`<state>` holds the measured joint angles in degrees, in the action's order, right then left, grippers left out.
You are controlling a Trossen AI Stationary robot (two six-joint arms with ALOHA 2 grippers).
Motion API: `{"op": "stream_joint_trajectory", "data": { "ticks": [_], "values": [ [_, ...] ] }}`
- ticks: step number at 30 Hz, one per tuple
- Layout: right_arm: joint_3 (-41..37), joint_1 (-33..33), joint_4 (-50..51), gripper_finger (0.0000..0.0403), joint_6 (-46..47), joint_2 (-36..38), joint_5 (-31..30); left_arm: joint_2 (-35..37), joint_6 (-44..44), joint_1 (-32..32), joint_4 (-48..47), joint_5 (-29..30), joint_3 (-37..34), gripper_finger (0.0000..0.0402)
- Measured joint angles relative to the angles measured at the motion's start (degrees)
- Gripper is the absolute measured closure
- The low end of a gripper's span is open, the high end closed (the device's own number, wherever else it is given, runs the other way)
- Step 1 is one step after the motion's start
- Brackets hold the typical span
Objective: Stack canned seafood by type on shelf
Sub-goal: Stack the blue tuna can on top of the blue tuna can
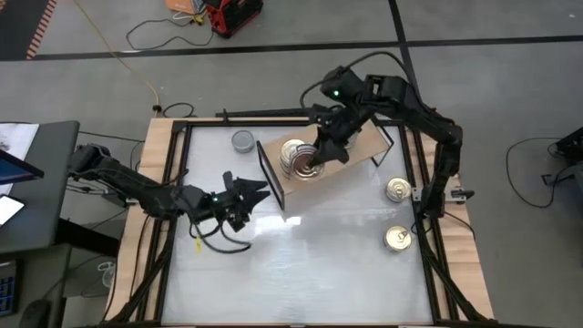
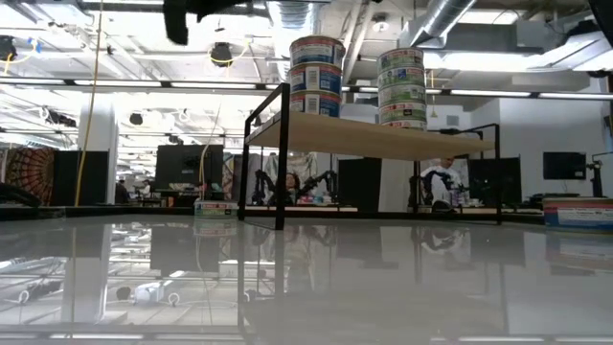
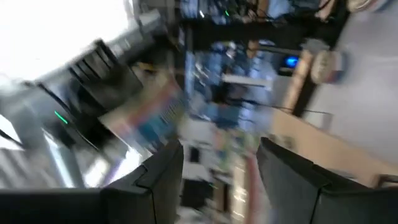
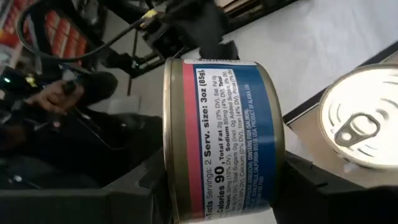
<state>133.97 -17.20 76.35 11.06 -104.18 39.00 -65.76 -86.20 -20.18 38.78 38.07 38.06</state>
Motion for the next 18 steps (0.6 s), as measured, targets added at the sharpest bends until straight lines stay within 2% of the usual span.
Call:
{"op": "stream_joint_trajectory", "data": {
  "ticks": [5, 7, 12, 18],
  "values": [
    [0.00, -0.21, -0.13, 0.0185, 1.98, 0.00, 1.04, 0.00, -16.71, 0.00, 3.80, -6.72, 0.00, 0.0206],
    [0.00, 0.33, -0.18, 0.0185, 2.67, -0.22, 1.75, -0.07, -21.41, -0.02, 3.89, -7.46, 0.41, 0.0206],
    [-0.02, 2.36, -1.51, 0.0184, 5.01, -1.37, 1.82, 0.00, -23.61, 0.57, 3.10, -6.79, 3.69, 0.0201],
    [-0.04, 4.66, -6.06, 0.0184, 9.75, -2.35, 3.01, -1.17, -28.68, 0.80, -0.99, -7.75, 7.97, 0.0149]
  ]
}}
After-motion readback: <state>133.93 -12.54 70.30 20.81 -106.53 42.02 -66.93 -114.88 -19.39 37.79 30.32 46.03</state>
